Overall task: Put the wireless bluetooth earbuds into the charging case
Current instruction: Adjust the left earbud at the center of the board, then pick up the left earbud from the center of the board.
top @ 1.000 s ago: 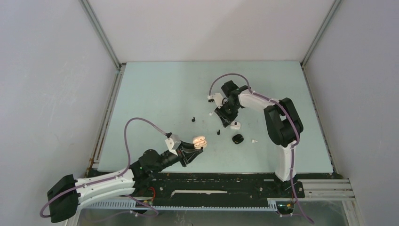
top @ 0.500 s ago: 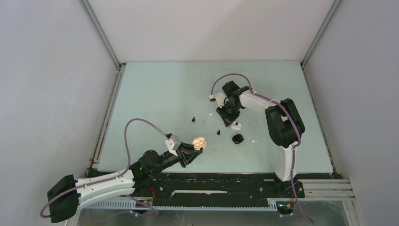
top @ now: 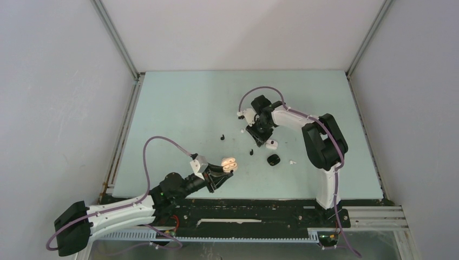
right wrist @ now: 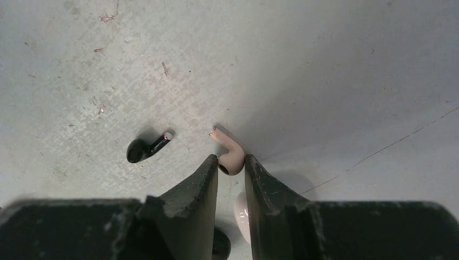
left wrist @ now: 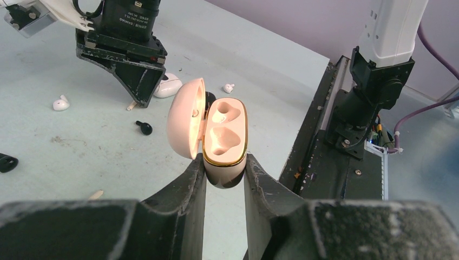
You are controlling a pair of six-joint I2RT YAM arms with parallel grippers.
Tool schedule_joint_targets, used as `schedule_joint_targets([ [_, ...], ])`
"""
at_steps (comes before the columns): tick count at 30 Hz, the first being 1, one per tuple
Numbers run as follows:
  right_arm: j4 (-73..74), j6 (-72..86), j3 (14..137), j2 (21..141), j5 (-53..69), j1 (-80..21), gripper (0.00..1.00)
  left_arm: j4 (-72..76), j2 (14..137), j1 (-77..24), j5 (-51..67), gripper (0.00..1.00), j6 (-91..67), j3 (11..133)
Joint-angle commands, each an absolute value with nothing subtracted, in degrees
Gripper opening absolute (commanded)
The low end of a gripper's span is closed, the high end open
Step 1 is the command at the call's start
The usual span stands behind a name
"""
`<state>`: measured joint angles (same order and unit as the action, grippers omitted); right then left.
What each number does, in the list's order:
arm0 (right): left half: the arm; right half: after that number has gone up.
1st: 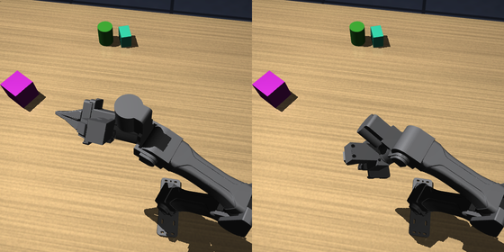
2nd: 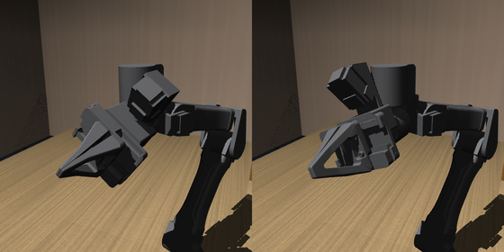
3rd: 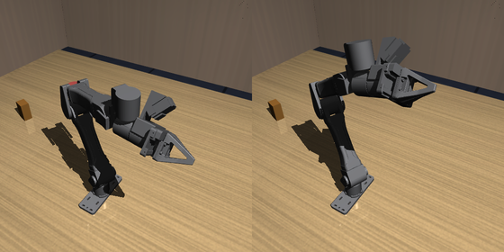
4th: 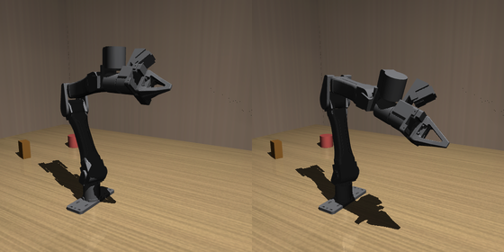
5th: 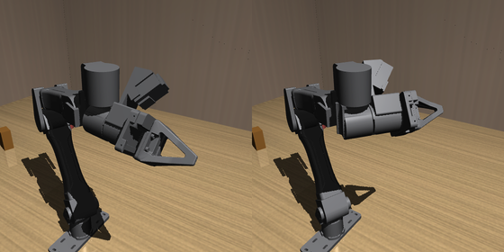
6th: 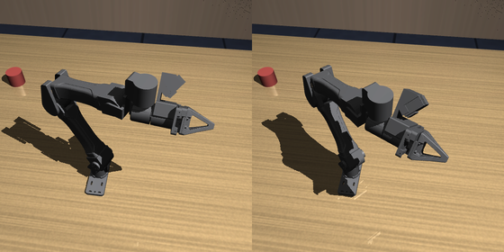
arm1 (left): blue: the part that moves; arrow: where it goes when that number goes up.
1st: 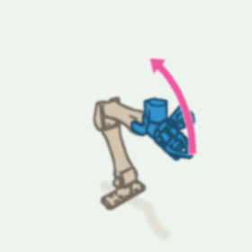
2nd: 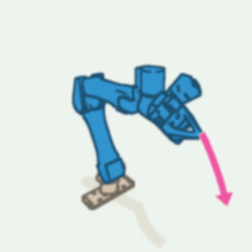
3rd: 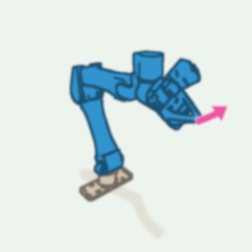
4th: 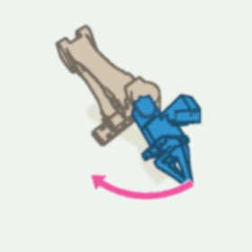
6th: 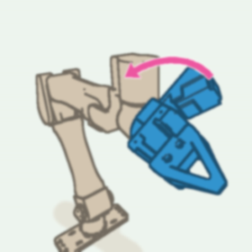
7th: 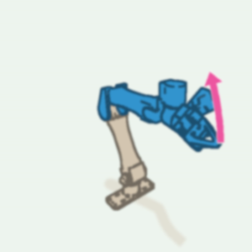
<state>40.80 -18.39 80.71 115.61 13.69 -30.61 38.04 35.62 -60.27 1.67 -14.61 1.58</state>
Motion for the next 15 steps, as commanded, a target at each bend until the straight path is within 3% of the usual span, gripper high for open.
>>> schedule_joint_targets([
  [1, 39.43, -17.54, 80.78, 117.23, 11.37, -30.95, 0.27, 40.43, 35.33, -60.38, 0.95, 0.0, -15.23, 1.25],
  [15, 38.66, -16.57, 80.82, 118.31, 7.12, -31.31, 0.28, 40.34, 35.12, -60.38, 1.01, 0.0, -14.95, 1.12],
])
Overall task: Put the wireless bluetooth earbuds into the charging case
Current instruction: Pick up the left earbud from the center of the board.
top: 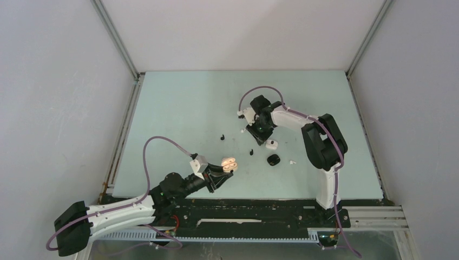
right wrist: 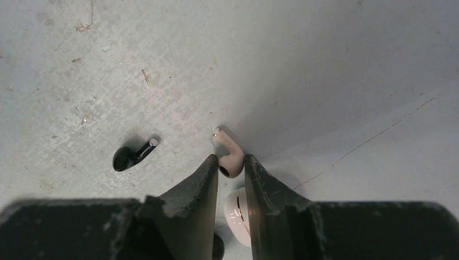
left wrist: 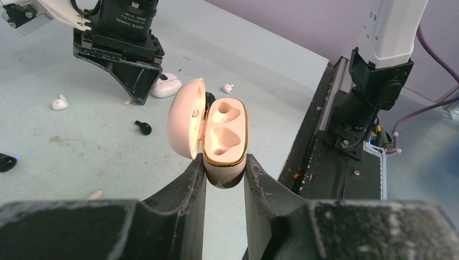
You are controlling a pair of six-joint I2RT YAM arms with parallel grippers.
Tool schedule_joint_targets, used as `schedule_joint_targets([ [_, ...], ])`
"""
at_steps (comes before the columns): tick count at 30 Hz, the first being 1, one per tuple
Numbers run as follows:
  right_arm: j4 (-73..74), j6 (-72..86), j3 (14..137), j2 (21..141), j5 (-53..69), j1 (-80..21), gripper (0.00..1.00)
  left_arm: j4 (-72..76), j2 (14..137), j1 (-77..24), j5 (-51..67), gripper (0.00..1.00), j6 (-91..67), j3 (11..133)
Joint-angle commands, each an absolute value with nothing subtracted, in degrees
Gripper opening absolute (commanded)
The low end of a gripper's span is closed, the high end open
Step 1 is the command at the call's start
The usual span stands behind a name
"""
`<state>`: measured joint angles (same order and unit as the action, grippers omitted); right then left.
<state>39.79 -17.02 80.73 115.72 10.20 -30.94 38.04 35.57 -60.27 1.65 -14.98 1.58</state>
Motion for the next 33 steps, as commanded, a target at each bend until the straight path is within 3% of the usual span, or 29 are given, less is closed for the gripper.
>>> schedule_joint_targets([
  [1, 38.66, -16.55, 80.78, 118.24, 6.75, -31.35, 0.27, 40.34, 35.27, -60.38, 1.04, 0.0, -14.87, 1.14],
  [7, 38.3, -15.76, 80.6, 117.75, 3.91, -31.79, 0.34, 40.34, 35.77, -60.38, 1.28, 0.0, -14.55, 1.49],
  [18, 38.1, -14.37, 80.61, 117.0, 0.34, -31.25, 0.31, 40.4, 36.42, -60.38, 1.32, 0.0, -14.36, 1.67],
  [26, 38.15, -13.12, 80.63, 116.54, -1.33, -30.63, 0.37, 40.47, 37.42, -60.38, 1.2, 0.0, -14.23, 1.98],
  [33, 37.73, -12.74, 80.48, 115.87, -2.59, -30.11, 0.24, 42.39, 38.5, -60.38, 1.26, 0.0, -14.74, 1.33],
])
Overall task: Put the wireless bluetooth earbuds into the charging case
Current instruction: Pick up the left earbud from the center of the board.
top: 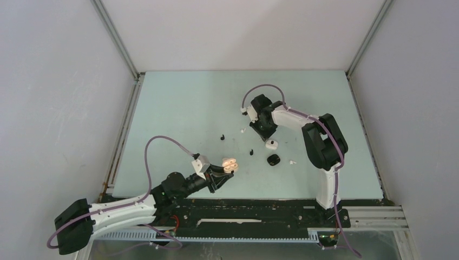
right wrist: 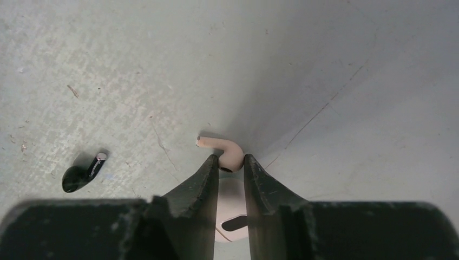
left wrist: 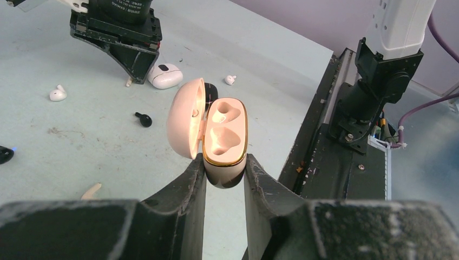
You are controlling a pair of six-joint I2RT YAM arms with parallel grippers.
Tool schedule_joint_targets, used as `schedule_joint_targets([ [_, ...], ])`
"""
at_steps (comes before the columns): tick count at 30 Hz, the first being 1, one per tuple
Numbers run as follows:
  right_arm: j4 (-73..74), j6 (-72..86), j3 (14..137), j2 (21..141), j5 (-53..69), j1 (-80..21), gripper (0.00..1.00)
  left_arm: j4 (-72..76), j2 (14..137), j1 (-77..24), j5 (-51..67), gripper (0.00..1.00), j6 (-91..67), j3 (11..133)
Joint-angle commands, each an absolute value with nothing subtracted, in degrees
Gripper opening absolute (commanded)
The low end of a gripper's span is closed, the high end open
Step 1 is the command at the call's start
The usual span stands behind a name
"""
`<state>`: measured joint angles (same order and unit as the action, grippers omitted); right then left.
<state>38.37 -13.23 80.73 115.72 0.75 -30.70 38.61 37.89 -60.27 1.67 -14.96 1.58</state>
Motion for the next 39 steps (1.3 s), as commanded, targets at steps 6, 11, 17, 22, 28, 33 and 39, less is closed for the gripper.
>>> schedule_joint_targets([
  [6, 37.9, -13.29, 80.5, 115.57, -0.94, -29.9, 0.15, 43.15, 39.45, -60.38, 1.52, 0.0, -14.77, 1.49],
  [11, 37.85, -14.68, 80.49, 115.51, 1.67, -30.04, 0.11, 43.15, 39.99, -60.38, 1.58, 0.0, -14.85, 1.79],
  [17, 36.03, -17.03, 78.67, 107.38, 3.53, -30.66, 0.05, 43.15, 40.05, -60.38, 1.33, 0.0, -14.86, 1.65],
  [22, 36.18, -19.9, 77.37, 99.8, 3.49, -32.98, 0.01, 43.14, 41.35, -60.38, 1.35, 0.0, -14.47, 2.43],
  [28, 37.43, -24.5, 76.3, 93.27, 3.77, -35.12, 0.0, 44.61, 43.95, -60.38, 0.77, 0.0, -14.19, 3.29],
  [33, 37.86, -30.74, 75.74, 86.99, 4.31, -35.6, 0.0, 45.09, 45.97, -60.38, 1.23, 0.0, -13.91, 4.34],
  [39, 33.94, -42.29, 75.22, 78.26, 3.68, -35.45, 0.0, 45.37, 47.77, -60.38, 1.85, 0.0, -13.54, 5.51],
])
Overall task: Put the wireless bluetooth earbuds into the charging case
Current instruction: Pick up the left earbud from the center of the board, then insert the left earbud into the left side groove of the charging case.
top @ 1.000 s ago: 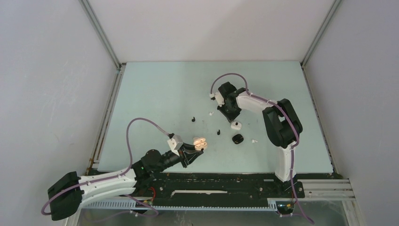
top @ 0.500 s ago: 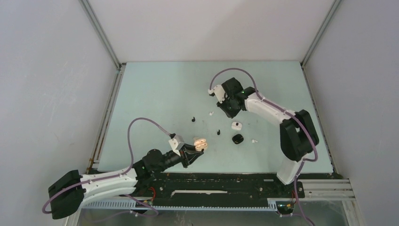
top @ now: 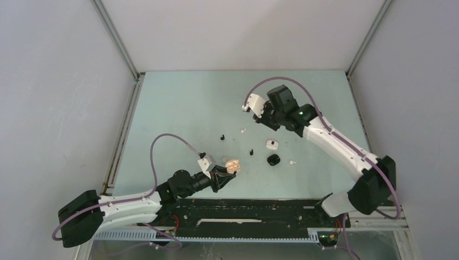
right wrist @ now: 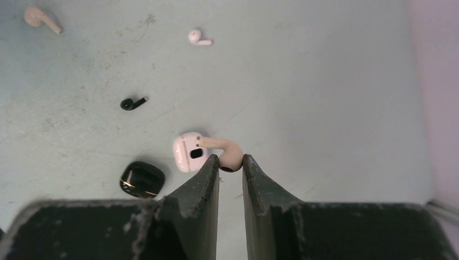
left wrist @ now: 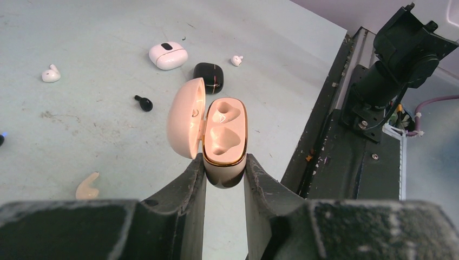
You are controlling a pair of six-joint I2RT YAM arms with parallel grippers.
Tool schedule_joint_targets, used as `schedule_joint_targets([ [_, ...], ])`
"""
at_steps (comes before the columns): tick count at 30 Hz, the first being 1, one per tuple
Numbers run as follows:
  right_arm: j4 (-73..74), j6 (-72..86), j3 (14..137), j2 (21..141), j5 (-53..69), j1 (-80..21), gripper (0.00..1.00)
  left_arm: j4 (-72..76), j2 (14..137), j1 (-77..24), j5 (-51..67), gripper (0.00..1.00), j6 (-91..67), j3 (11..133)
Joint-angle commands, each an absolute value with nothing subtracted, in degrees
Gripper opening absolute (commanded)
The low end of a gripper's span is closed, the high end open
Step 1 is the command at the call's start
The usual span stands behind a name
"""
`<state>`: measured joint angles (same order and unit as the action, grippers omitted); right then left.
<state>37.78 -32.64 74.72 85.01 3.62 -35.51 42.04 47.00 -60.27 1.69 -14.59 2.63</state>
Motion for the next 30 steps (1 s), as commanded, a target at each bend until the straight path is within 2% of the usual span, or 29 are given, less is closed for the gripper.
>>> schedule_joint_targets([
  [1, 33.2, -44.28, 75.28, 77.07, 3.95, -35.54, 0.0, 45.56, 47.87, -60.38, 1.85, 0.0, -13.58, 5.6],
  [10, 31.91, -58.59, 72.93, 64.14, 6.77, -41.49, 0.0, 45.62, 48.36, -60.38, 2.91, 0.0, -12.48, 7.43],
  [20, 7.68, -82.66, 46.14, 38.91, -2.34, -62.2, 0.0, 44.07, 44.89, -60.38, 5.98, 0.0, -11.55, 9.48],
  [24, 0.73, -88.11, 39.72, 37.07, -4.99, -66.6, 0.0, 41.72, 43.78, -60.38, 6.65, 0.0, -11.37, 11.64],
  [30, -8.35, -85.88, 38.65, 42.51, -7.09, -67.33, 0.0, 39.78, 46.76, -60.38, 8.5, 0.0, -13.12, 16.51],
])
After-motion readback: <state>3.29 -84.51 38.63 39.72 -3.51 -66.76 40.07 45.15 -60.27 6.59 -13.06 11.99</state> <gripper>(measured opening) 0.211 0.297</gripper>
